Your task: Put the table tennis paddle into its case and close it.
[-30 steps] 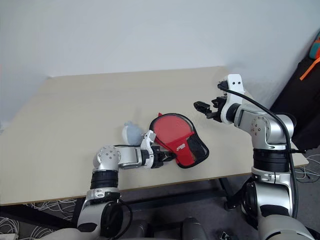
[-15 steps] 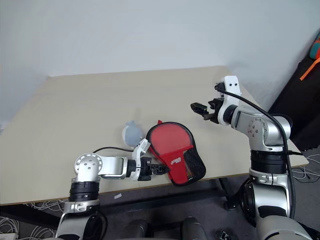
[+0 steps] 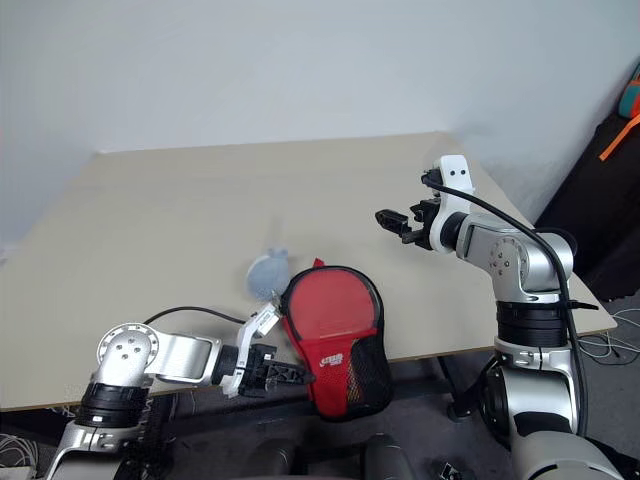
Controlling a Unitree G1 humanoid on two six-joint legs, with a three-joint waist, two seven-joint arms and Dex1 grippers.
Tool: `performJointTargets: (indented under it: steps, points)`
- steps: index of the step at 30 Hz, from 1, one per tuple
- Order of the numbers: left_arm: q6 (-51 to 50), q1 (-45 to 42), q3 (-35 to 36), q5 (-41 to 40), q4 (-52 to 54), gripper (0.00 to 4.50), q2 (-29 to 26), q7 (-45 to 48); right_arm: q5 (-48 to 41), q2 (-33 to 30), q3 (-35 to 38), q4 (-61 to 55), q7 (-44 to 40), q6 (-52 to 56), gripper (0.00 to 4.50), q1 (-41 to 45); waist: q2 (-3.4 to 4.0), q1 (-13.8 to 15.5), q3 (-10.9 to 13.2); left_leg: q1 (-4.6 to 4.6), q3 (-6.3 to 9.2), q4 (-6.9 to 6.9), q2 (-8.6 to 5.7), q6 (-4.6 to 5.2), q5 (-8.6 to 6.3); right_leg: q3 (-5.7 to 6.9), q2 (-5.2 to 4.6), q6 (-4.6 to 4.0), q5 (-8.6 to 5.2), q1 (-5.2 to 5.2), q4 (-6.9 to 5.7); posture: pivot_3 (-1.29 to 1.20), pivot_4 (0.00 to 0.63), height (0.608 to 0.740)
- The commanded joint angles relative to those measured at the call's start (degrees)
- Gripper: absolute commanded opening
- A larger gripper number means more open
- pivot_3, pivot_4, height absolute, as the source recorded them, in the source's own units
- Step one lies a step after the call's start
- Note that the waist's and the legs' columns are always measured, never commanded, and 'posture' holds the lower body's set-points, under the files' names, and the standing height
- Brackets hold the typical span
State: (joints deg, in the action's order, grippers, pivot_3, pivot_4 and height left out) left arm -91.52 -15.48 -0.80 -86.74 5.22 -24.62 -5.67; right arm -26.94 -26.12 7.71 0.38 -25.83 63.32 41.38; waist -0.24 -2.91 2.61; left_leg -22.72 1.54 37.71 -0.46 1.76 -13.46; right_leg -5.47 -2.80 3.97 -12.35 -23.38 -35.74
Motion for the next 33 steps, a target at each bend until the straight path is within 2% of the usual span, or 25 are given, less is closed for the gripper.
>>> performJointTargets:
  steps: [1,2,5,9,12,15,18,23,24,28,33]
  points:
    - [0.3,0.1,-0.8,-1.0,2.5,0.01,-1.1,0.7,-0.3,-0.4,0.2,-0.9,-0.2,-0.6,4.50,1.6,0.00,0.0,0.0,0.00,0.00,0.00,0.00,0.00,0.00,0.00,0.00,0.00,0.00,0.00,0.00,0.00,0.000,0.740]
    - [0.5,0.2,-0.9,-1.0,2.6,0.01,-1.2,0.7,-0.3,-0.4,0.2,-0.9,-0.2,-0.6,4.50,1.6,0.00,0.0,0.0,0.00,-0.01,0.00,0.00,0.00,0.00,0.00,0.00,-0.01,0.00,0.00,0.01,0.00,0.000,0.740]
    - [1.8,0.0,-0.8,0.7,3.2,0.61,-1.2,0.9,-0.2,-0.2,0.0,-0.3,-0.2,-0.8,4.50,2.3,0.00,0.0,0.0,0.00,-0.01,0.00,0.00,0.00,0.00,0.00,0.00,-0.01,-0.01,0.00,0.01,0.00,0.000,0.740]
    - [3.4,0.2,0.5,2.6,5.7,1.97,-2.7,1.5,-0.2,-0.1,-0.4,0.0,-0.3,-0.9,4.50,2.5,0.00,0.0,0.0,0.00,-0.02,-0.02,0.00,0.00,0.00,-0.01,0.00,-0.01,-0.01,-0.01,0.01,0.00,0.000,0.740]
    - [4.0,1.3,1.9,1.2,10.3,2.99,-6.0,5.1,-0.2,0.0,-0.7,0.4,-0.5,-1.1,4.50,2.6,-0.01,0.0,0.0,0.00,-0.03,-0.01,0.01,-0.02,0.00,-0.01,0.00,-0.02,0.00,-0.02,0.02,0.00,0.000,0.740]
    - [4.6,2.3,2.9,-1.3,15.5,2.89,-10.2,9.9,-0.1,0.2,-1.1,1.0,-0.7,-1.5,4.50,2.9,0.01,-0.2,0.0,0.00,-0.05,-0.10,0.04,-0.04,0.01,-0.01,0.00,-0.03,-0.01,-0.09,0.01,0.00,0.000,0.740]
    - [6.9,2.1,3.2,-0.8,20.6,1.97,-13.2,13.5,0.0,0.3,-1.5,1.8,-1.1,-1.9,4.50,3.4,0.03,-0.2,0.0,0.00,-0.09,-0.16,0.04,-0.04,0.00,-0.02,-0.02,-0.04,-0.02,-0.10,0.08,0.00,0.000,0.740]
    - [16.7,-0.6,-0.3,11.3,24.8,0.17,-10.7,17.0,0.1,0.8,-2.3,3.2,-1.5,-2.9,4.50,4.4,0.03,0.0,0.0,0.00,-0.11,-0.08,-0.01,-0.19,-0.07,-0.01,-0.06,-0.05,-0.02,-0.03,0.10,0.00,0.000,0.740]
    - [20.0,-0.8,-2.3,15.7,24.9,0.04,-9.9,18.1,0.2,0.9,-2.5,3.5,-1.6,-3.1,4.50,4.6,0.03,0.0,0.0,0.01,-0.13,-0.08,-0.01,-0.18,-0.07,-0.02,-0.06,-0.05,-0.01,-0.02,0.10,0.00,0.000,0.740]
    - [33.0,-1.7,-10.7,32.8,21.9,0.04,-6.9,22.6,0.7,1.3,-3.6,5.3,-2.3,-4.1,4.50,5.8,0.03,0.0,0.0,0.01,-0.19,-0.12,-0.01,-0.03,0.02,-0.06,-0.03,-0.04,-0.01,-0.04,0.10,0.00,0.000,0.740]
    - [45.8,-0.5,-17.6,46.1,15.5,0.04,-4.4,30.6,1.2,2.5,-5.6,9.5,-3.8,-5.1,4.50,8.4,0.07,-0.2,0.0,0.02,-0.26,-0.17,0.02,-0.02,0.02,-0.10,-0.01,-0.04,-0.01,-0.08,0.10,0.00,0.000,0.740]
